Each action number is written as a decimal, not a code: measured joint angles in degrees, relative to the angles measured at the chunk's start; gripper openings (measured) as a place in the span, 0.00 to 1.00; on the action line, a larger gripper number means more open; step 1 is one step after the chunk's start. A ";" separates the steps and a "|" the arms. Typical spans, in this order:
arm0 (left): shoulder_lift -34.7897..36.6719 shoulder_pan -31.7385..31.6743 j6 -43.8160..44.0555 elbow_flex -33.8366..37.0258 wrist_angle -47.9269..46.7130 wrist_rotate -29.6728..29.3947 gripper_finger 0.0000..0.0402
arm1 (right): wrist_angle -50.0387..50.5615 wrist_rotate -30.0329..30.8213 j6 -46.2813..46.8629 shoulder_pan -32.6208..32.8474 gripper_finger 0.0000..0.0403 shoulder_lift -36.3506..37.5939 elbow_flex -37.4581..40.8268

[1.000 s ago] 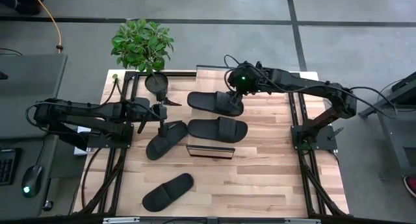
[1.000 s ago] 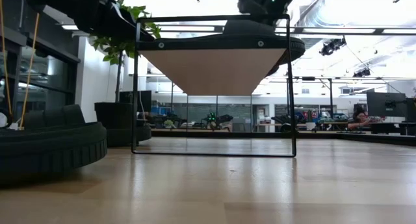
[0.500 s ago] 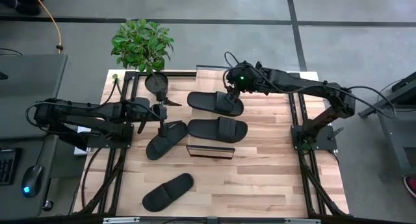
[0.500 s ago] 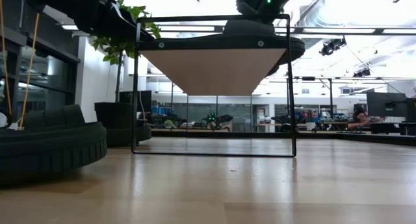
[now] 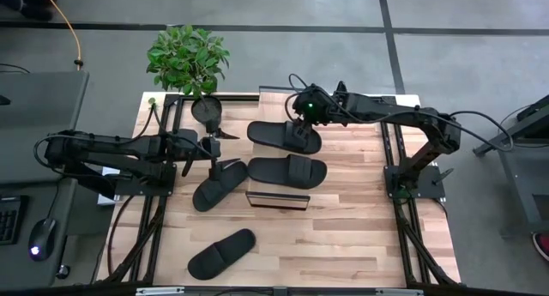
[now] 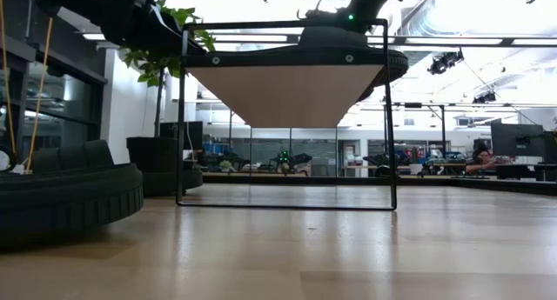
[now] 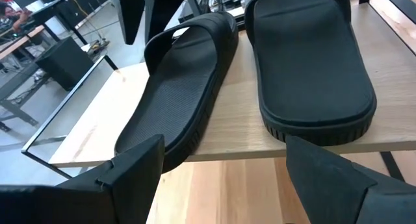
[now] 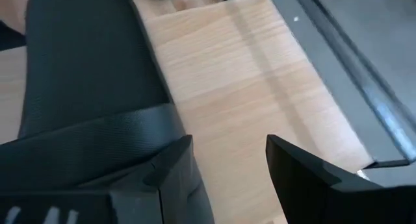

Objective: Pick and place slides into the shelf
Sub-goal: Put the black slide on the shelf

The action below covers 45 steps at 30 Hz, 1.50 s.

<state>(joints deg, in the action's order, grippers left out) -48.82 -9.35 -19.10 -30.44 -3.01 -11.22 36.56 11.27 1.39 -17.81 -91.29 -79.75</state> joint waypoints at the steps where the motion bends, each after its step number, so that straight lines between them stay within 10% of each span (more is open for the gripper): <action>1: 0.00 0.00 -0.01 0.00 0.00 0.00 0.75 | 0.37 -0.78 0.28 0.07 0.47 0.00 0.00; 27: 0.00 0.01 -0.01 0.00 -0.09 -0.02 0.75 | 10.42 -14.49 1.16 5.38 0.47 0.90 -6.55; 35: 0.00 0.01 0.10 0.00 -0.09 -0.04 0.75 | 11.21 -7.90 2.88 7.86 0.47 0.92 -7.26; 45: 0.00 0.01 0.12 -0.02 -0.09 -0.90 0.75 | 14.45 -13.55 5.20 13.96 0.47 0.92 -7.26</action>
<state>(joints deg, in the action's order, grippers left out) -48.82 -9.35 -18.98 -30.45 -3.09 -12.12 51.01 -2.28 6.59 -3.85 -90.37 -87.00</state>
